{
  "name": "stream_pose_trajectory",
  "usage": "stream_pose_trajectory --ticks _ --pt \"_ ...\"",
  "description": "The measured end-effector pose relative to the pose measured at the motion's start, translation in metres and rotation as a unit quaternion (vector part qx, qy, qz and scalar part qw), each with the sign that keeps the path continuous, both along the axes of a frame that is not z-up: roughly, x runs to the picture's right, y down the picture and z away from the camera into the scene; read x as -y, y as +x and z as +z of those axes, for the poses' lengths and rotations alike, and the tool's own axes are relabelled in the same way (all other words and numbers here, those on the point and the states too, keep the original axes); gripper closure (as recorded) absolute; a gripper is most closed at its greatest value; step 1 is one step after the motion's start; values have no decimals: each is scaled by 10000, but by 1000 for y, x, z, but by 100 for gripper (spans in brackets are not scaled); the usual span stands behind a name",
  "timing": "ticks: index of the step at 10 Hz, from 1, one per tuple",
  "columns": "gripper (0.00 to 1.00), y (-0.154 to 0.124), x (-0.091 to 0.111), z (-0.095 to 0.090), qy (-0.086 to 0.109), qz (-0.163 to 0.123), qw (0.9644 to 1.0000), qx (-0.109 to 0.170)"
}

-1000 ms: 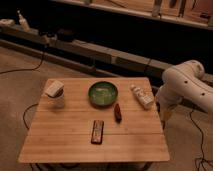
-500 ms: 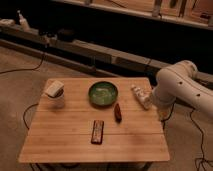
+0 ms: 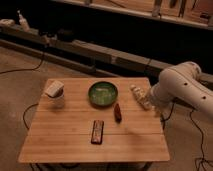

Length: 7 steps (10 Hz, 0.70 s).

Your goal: Drag the pepper across the table

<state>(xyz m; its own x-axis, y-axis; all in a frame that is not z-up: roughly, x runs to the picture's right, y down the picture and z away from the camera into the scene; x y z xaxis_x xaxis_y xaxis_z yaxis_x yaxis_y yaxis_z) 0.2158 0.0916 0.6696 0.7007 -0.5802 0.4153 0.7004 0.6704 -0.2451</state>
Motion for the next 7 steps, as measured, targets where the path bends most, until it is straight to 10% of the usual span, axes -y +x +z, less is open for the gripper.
stream_pose_trajectory --ticks 4,7 --pt "35 -2 -9 17 -435 -545 9963 496" --pt "35 -8 -26 45 -1158 -1230 9777 1249"
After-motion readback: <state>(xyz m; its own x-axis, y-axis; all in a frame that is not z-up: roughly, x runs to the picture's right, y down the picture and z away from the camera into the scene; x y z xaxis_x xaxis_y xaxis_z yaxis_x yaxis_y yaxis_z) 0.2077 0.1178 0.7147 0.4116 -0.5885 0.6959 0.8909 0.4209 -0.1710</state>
